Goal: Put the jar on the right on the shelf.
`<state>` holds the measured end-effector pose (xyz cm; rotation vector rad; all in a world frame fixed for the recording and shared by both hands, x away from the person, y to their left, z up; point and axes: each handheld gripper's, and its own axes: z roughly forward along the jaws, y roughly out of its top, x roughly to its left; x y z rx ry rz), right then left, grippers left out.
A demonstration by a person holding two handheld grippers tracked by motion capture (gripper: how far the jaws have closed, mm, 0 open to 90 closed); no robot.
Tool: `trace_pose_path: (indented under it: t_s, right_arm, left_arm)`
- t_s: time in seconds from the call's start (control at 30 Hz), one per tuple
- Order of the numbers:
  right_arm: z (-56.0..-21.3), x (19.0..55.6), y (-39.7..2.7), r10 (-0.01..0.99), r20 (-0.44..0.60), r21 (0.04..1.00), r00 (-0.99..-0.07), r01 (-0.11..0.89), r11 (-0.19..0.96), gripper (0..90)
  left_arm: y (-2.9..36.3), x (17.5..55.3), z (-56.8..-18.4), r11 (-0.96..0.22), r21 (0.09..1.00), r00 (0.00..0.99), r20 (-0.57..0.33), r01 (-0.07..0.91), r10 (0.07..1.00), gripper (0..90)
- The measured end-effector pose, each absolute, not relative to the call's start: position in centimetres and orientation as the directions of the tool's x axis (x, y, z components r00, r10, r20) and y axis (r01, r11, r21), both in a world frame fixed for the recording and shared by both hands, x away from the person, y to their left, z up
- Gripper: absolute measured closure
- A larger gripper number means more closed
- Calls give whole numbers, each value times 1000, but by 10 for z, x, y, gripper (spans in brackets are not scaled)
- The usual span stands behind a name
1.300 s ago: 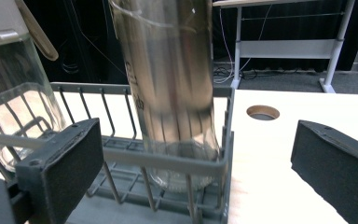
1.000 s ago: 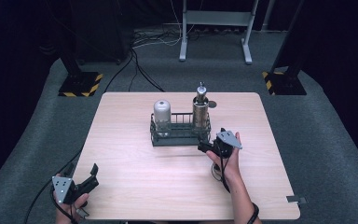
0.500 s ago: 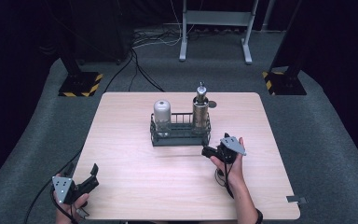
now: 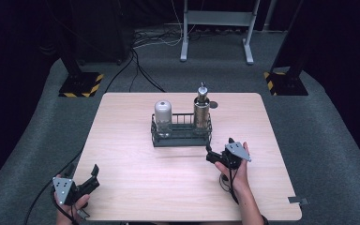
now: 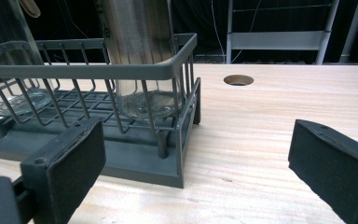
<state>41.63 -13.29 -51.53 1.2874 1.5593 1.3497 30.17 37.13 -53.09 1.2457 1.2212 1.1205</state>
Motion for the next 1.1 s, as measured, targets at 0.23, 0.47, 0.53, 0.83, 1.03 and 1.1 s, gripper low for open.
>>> trace_pose_path:
  t_s: [0.23,0.47,0.53,0.83,1.03,1.1]
  right_arm:
    - [-518,409,-137,958,88,973,-271,231,-24,29]
    - [-521,402,-141,959,85,975,-269,222,-24,30]
    - [-522,400,-142,960,81,975,-269,220,-21,30]
    - [-523,392,-146,962,92,977,-259,208,-38,34]
    - [-523,387,-149,962,91,978,-259,204,-38,35]
    - [-523,385,-150,962,90,979,-257,201,-38,35]
  left_arm:
    - [371,302,-531,31,998,52,-34,50,998,91]
    - [371,302,-531,30,998,51,-33,49,998,91]
    - [371,302,-531,29,998,51,-31,49,998,91]
    - [371,301,-531,26,998,49,-29,48,998,91]
    - [370,301,-531,25,999,49,-27,47,998,91]
    - [370,301,-531,24,999,48,-27,47,998,91]
